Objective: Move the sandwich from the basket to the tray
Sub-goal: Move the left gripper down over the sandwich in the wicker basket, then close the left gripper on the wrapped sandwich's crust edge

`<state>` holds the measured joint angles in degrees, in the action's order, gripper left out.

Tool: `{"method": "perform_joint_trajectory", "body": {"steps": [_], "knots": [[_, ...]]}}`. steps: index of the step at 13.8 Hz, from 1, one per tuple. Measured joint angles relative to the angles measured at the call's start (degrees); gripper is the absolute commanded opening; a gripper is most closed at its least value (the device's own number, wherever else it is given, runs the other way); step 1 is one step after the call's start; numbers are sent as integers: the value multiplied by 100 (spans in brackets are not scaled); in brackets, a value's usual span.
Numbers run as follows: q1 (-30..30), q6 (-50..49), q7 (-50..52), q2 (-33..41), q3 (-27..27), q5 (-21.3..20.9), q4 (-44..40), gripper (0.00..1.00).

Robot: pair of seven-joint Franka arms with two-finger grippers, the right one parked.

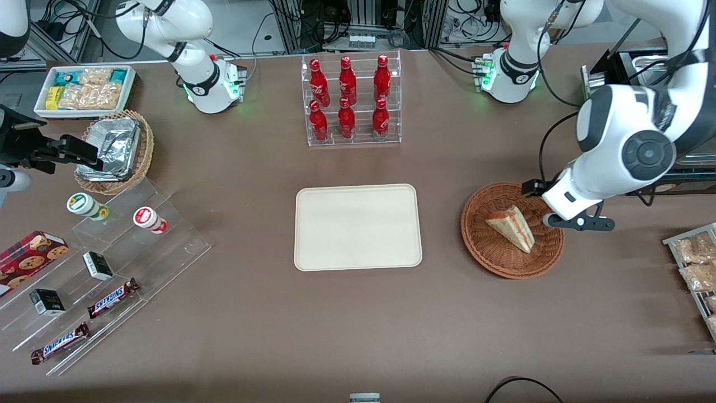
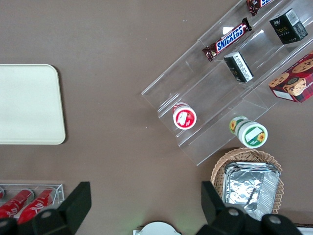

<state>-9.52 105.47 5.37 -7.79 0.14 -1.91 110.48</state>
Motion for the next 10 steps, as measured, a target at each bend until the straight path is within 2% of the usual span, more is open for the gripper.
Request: {"method": "perform_joint_trajectory", "body": {"steps": [7, 10], "knots": [[-249, 1930, 2237, 6, -13, 0, 1214, 100], [-250, 2290, 3381, 3, -7, 0, 1458, 100]]}}
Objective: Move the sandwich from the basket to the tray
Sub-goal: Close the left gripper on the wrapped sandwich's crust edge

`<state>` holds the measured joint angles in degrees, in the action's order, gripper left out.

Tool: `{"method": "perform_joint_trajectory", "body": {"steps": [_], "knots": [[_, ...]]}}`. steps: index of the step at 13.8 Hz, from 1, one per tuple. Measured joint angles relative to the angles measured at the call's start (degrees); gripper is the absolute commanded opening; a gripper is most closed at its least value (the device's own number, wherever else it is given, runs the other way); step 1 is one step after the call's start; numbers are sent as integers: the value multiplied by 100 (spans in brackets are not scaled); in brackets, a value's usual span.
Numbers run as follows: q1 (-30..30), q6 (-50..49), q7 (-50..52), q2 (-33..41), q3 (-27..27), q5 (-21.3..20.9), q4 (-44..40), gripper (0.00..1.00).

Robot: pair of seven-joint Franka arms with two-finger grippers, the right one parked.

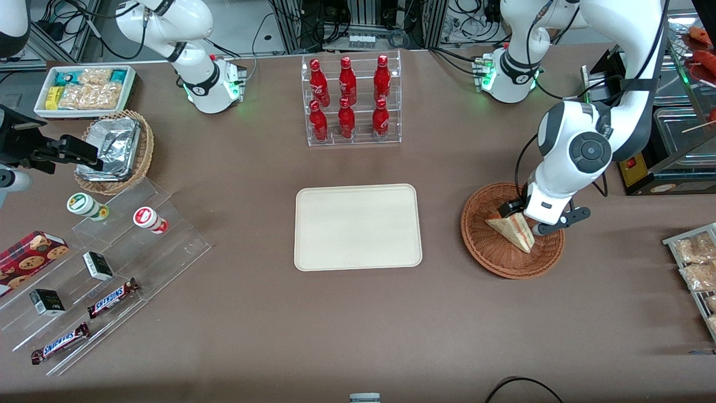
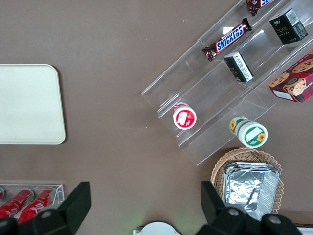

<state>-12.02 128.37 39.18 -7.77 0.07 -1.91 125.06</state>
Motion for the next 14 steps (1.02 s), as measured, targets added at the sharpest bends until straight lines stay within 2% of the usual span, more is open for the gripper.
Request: {"method": "perform_joint_trajectory", "body": {"steps": [6, 14], "knots": [[3, 482, 2080, -193, 9, 0, 65, 100], [3, 1030, 2748, -743, 11, 0, 116, 98]]}}
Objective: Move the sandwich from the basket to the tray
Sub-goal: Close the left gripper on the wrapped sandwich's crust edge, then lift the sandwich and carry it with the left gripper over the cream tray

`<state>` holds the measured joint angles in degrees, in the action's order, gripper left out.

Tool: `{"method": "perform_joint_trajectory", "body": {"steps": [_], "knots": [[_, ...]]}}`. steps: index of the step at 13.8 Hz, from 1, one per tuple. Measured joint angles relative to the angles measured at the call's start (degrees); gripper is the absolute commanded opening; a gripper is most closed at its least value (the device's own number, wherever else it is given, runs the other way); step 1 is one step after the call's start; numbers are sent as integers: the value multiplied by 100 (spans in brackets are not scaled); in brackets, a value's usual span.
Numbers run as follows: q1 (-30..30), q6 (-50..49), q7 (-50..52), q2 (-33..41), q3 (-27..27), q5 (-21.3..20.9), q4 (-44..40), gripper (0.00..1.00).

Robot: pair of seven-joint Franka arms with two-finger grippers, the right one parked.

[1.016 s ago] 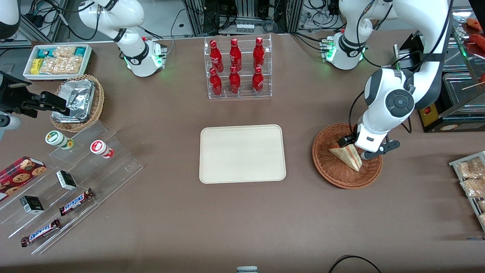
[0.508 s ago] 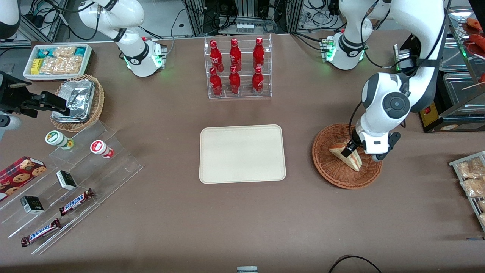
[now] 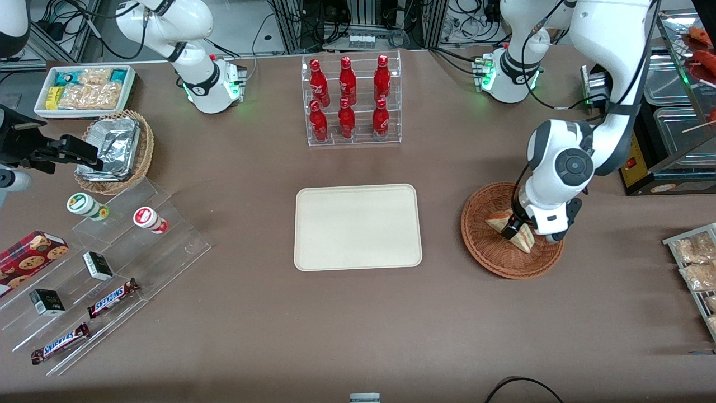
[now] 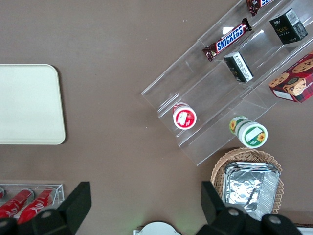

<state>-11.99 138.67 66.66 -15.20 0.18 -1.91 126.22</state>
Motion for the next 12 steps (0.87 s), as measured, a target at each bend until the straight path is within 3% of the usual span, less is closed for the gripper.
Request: {"method": "perform_joint_trajectory", "body": {"steps": [1, 2, 3, 7, 12], "knots": [[0, 66, 17, -95, 0, 0, 20, 68], [0, 110, 34, -176, 0, 0, 32, 15], [0, 113, 63, -217, 0, 0, 33, 0], [0, -97, 52, -95, 0, 0, -17, 0], [-60, -1679, -460, 196, -56, 0, -984, 0]]}}
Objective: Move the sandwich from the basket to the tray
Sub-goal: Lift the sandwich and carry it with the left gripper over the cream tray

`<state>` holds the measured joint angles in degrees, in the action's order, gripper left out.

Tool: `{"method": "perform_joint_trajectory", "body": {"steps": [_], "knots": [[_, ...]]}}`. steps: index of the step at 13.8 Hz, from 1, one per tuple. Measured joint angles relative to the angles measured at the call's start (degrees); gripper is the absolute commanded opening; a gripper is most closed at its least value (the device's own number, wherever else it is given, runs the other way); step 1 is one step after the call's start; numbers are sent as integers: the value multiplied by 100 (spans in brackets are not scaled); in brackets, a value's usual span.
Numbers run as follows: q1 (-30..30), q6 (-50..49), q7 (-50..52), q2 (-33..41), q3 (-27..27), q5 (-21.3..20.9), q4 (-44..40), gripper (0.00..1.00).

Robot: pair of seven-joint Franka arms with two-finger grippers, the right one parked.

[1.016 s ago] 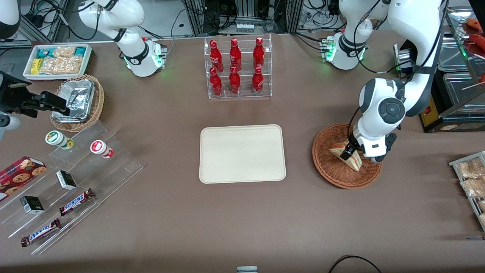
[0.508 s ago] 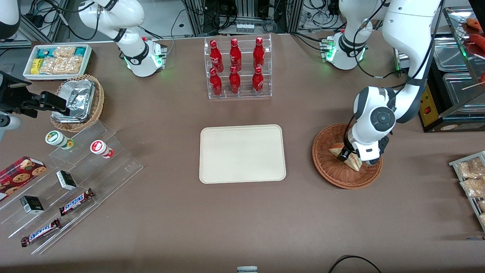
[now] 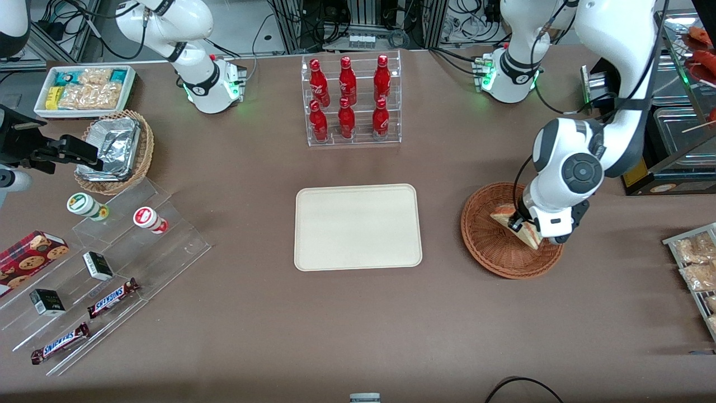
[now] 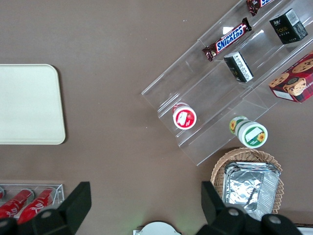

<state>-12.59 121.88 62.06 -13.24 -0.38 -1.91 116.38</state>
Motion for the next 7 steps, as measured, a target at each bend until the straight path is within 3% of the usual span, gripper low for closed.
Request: {"method": "perform_joint_trajectory", "body": {"steps": [3, 7], "knots": [[-391, -655, -377, -264, -83, -1, -819, 0], [-906, -1241, -1599, -1054, -187, 6, -1888, 0]]}}
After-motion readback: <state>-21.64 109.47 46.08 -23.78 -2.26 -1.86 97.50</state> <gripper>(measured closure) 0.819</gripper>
